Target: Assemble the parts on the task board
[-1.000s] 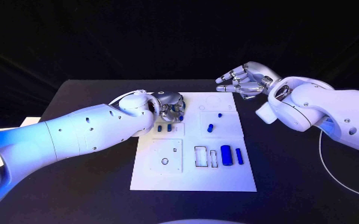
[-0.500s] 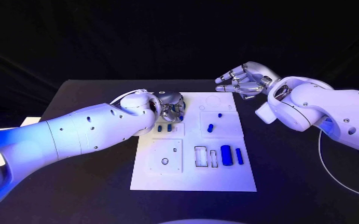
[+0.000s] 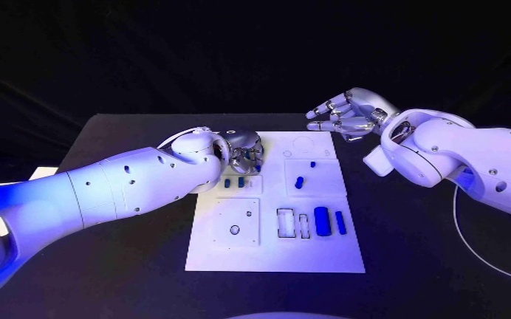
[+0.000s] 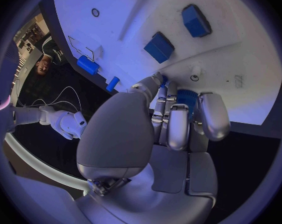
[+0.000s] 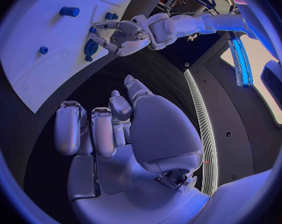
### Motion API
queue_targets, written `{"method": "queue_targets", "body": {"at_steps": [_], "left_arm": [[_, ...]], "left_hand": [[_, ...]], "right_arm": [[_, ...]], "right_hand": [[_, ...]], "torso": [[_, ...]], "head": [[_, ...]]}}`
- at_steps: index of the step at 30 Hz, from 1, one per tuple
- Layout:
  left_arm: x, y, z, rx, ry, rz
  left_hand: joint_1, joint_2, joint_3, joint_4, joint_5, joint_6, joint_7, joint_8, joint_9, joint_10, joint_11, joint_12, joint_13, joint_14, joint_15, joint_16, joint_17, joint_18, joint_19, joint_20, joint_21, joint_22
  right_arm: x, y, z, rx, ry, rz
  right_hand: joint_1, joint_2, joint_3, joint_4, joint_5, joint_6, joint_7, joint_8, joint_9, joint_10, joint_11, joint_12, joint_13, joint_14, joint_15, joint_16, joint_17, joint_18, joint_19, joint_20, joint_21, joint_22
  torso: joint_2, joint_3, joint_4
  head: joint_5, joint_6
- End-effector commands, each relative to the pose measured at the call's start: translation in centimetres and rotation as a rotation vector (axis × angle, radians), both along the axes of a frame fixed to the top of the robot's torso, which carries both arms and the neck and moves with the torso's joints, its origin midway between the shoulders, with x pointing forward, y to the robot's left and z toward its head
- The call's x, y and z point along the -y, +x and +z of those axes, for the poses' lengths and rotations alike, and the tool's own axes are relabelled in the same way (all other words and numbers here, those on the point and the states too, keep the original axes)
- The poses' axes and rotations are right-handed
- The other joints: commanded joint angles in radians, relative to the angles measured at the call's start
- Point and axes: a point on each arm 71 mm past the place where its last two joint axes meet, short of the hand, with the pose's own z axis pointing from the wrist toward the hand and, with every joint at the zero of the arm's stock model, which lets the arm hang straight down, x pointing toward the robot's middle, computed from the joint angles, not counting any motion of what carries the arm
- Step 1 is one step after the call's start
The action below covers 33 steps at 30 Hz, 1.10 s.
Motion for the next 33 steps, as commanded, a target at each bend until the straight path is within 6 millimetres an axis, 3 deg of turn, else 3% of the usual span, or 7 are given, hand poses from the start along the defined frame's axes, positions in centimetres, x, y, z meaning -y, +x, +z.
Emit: {"method": "queue_targets", "body": {"at_steps": [1, 14, 24, 33], "left_arm": [[0.36, -0.30, -0.46, -0.038, 0.009, -0.014], [0.45, -0.30, -0.56, -0.049, 0.018, -0.015], [0.44, -0.16, -0.46, -0.035, 0.006, -0.005], [0.32, -0.20, 0.04, -0.015, -0.050, 0.003]], "left_hand": [[-0.005, -0.004, 0.006, 0.000, -0.007, -0.008, -0.004, -0.006, -0.002, 0.006, 0.000, -0.005, -0.002, 0.044, -0.007, -0.002, -0.001, -0.014, 0.030, -0.006, 0.001, 0.001], [-0.004, 0.002, 0.027, -0.007, -0.007, 0.005, -0.004, -0.012, -0.003, 0.023, -0.004, -0.009, -0.005, 0.045, -0.010, 0.001, -0.004, -0.015, 0.031, -0.008, 0.009, 0.007], [0.033, 0.034, 0.101, -0.064, -0.014, 0.074, -0.008, -0.003, 0.005, 0.107, -0.020, -0.002, 0.006, 0.046, -0.023, 0.012, -0.001, -0.022, 0.038, -0.019, 0.049, 0.040], [0.005, 0.030, 0.125, -0.087, -0.017, 0.096, -0.006, -0.011, 0.005, 0.129, -0.021, -0.023, 0.009, 0.045, -0.024, 0.014, -0.010, -0.021, 0.037, -0.022, 0.045, 0.039]], "right_arm": [[-0.19, -0.07, 0.02, 0.008, -0.004, 0.017], [-0.22, -0.08, 0.00, 0.006, -0.005, 0.018], [-0.24, -0.09, 0.00, 0.005, -0.005, 0.019], [-0.33, -0.06, -0.01, 0.005, -0.005, 0.022]], "right_hand": [[0.003, 0.007, 0.003, 0.002, 0.007, 0.002, 0.001, -0.004, -0.001, -0.004, 0.000, 0.001, 0.000, 0.056, -0.005, -0.003, 0.048, 0.006, -0.006, 0.001, -0.005, -0.002], [0.003, 0.007, 0.003, 0.002, 0.007, 0.002, 0.001, -0.004, -0.001, -0.004, 0.000, 0.001, 0.000, 0.056, -0.005, -0.003, 0.048, 0.006, -0.006, 0.001, -0.005, -0.002], [0.005, 0.008, 0.003, 0.001, 0.008, 0.003, 0.001, -0.004, -0.001, -0.003, 0.000, 0.002, 0.001, 0.056, -0.006, -0.003, 0.049, 0.006, -0.006, 0.001, -0.005, -0.002], [0.005, 0.008, 0.003, 0.001, 0.008, 0.003, 0.001, -0.004, -0.001, -0.003, 0.000, 0.002, 0.001, 0.056, -0.006, -0.003, 0.049, 0.006, -0.006, 0.001, -0.005, -0.002]], "torso": [[0.000, 0.0002, 0.0000], [0.001, 0.0000, 0.0005], [0.000, -0.0005, 0.0000], [0.000, -0.0017, -0.0012]], "head": [[-0.001, 0.000], [-0.004, -0.003], [-0.003, -0.004], [-0.001, -0.003]]}}
